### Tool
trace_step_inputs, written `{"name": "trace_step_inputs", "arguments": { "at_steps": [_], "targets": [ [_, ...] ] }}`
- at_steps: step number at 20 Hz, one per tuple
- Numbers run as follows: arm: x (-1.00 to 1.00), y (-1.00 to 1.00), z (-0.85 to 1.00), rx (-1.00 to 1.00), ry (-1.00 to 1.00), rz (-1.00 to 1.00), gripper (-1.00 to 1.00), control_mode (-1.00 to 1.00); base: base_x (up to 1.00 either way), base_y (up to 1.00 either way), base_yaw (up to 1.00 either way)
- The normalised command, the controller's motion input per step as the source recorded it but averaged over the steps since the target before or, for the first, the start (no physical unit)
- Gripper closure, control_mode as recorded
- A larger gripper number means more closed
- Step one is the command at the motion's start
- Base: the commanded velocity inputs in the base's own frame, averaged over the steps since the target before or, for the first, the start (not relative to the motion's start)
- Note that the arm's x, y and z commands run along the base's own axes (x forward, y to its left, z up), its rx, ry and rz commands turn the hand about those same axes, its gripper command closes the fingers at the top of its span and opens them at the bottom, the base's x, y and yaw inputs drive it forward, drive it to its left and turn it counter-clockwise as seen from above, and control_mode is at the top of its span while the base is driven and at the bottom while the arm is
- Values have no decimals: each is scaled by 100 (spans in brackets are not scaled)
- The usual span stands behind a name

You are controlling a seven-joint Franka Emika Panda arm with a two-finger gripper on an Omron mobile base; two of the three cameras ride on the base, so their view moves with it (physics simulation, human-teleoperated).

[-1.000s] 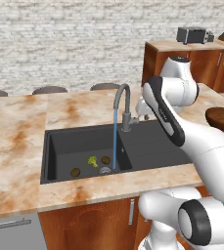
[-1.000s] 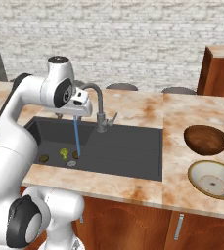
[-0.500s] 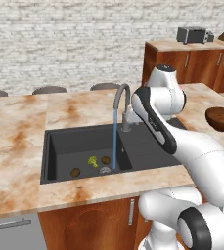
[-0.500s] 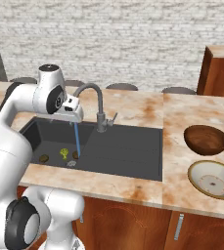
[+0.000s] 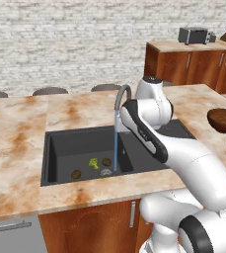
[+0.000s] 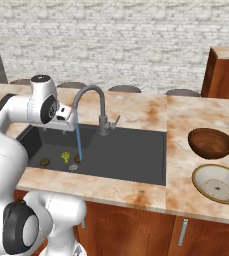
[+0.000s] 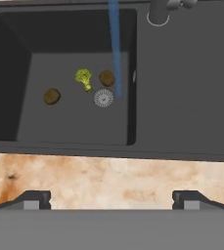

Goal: Pick the kiwis from the sink and place them in one bowl. Place the broccoli in the other bowl. Then turn off the sink faucet.

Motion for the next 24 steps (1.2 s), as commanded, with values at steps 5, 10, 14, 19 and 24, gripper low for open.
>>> {"name": "trace_step_inputs", "arguments": {
  "at_steps": [5, 10, 14, 19, 24],
  "targets": [
    [16, 37, -19, 0, 4, 0, -100, -100, 0, 0, 0],
    [17, 41, -24, 0, 4, 0, -100, -100, 0, 0, 0],
    [15, 34, -31, 0, 4, 0, -100, -100, 0, 0, 0],
    [10, 25, -37, 0, 1, 0, -100, -100, 0, 0, 0],
    [0, 10, -26, 0, 0, 0, -100, -100, 0, 0, 0]
  ]
}}
